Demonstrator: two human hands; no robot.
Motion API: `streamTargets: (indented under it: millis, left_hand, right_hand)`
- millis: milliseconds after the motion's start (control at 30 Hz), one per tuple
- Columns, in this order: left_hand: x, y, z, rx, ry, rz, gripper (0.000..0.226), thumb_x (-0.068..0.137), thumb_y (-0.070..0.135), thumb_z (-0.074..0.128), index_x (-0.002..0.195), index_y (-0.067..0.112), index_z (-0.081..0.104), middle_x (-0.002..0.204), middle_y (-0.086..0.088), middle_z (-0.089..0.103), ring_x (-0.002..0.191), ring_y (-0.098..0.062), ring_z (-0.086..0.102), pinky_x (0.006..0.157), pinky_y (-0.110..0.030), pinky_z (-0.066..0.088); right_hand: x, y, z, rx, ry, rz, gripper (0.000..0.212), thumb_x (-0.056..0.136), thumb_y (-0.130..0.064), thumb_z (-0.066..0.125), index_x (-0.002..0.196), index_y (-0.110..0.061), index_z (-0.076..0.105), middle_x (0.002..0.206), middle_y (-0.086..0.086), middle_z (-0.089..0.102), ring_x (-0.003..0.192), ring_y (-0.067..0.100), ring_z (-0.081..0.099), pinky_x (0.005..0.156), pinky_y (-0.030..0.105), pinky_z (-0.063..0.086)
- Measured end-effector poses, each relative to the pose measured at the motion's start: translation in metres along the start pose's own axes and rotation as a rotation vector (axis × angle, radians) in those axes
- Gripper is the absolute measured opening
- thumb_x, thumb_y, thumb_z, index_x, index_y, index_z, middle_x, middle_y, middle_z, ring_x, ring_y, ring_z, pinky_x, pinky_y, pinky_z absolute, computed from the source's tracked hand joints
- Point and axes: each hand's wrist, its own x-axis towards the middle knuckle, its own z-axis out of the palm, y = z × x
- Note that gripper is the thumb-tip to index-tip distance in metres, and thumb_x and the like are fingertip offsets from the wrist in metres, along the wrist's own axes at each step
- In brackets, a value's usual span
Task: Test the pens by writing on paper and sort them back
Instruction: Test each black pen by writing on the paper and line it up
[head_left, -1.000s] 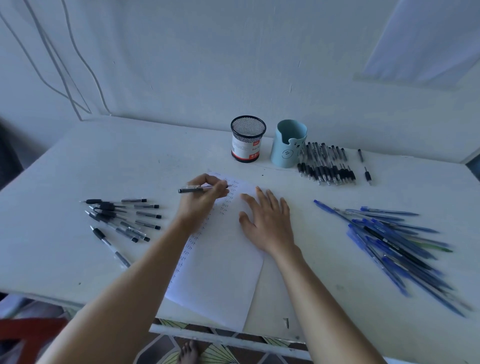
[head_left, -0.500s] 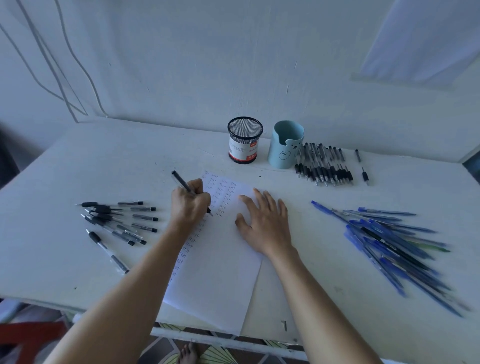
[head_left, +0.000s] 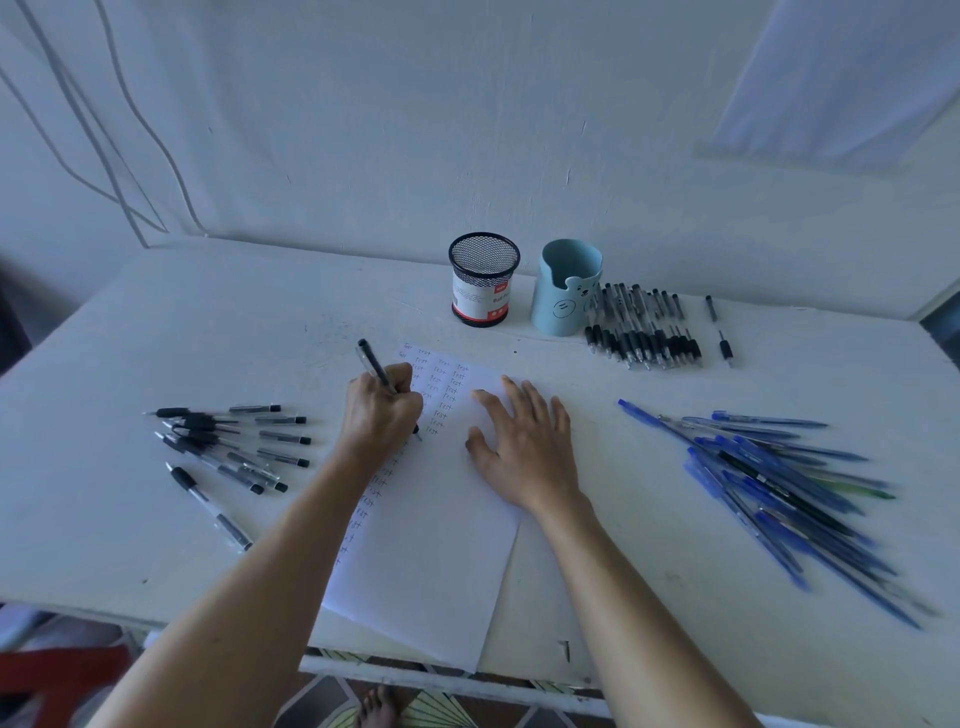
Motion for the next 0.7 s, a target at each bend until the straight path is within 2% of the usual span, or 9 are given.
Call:
streamTargets:
  millis: [100,300,400,567,700]
  left_hand:
    - [0.0003,-0.0024,0.0005,-0.017,0.012,0.001,0.038,0.066,-0.012,0.046,0.058,0.017,0.023,0.055,-0.001,0.021,0.044,-0.011,0.019,0.038,-0.019,0.017]
    - [0.0008,-0.0045,0.0007,-0.041,0.002,0.005,0.036,0.066,-0.012,0.045,0.059,0.016,0.023,0.059,-0.004,0.02,0.055,-0.018,0.021,0.041,-0.024,0.017]
    - [0.0012,-0.0064,0.0017,-0.026,-0.024,0.011,0.038,0.065,-0.01,0.045,0.057,0.018,0.022,0.059,-0.004,0.021,0.056,-0.018,0.022,0.048,-0.029,0.018]
    - [-0.0019,-0.0016,0.001,-0.044,-0.032,0.0,0.038,0.068,-0.012,0.043,0.059,0.017,0.02,0.06,-0.002,0.018,0.039,-0.009,0.02,0.04,-0.02,0.019]
    - [0.0001,-0.005,0.0024,-0.04,-0.037,0.0,0.038,0.067,-0.01,0.043,0.057,0.019,0.02,0.055,0.006,0.018,0.049,-0.013,0.019,0.044,-0.021,0.021]
  right_hand:
    - [0.0004,-0.0006,0.0001,0.002,0.002,-0.002,0.052,0.099,-0.047,0.038,0.149,-0.037,0.031,0.165,0.001,0.016,0.152,0.021,0.007,0.121,0.048,0.001]
    - [-0.0007,-0.0003,0.0,0.003,0.005,-0.004,0.052,0.099,-0.047,0.039,0.149,-0.038,0.031,0.165,0.0,0.016,0.152,0.021,0.007,0.121,0.048,0.001]
    - [-0.0005,-0.0002,0.0003,0.003,0.006,-0.003,0.052,0.098,-0.047,0.037,0.149,-0.037,0.032,0.165,0.0,0.016,0.152,0.021,0.008,0.121,0.048,0.001]
    - [-0.0009,-0.0009,0.0024,-0.013,0.031,0.0,0.071,0.083,-0.057,0.012,0.147,-0.037,0.034,0.164,0.001,0.021,0.151,0.023,0.013,0.12,0.05,0.006]
    - [-0.0003,-0.0005,0.0029,-0.02,0.03,0.003,0.077,0.078,-0.058,0.006,0.147,-0.038,0.033,0.164,0.001,0.019,0.152,0.023,0.011,0.121,0.05,0.006]
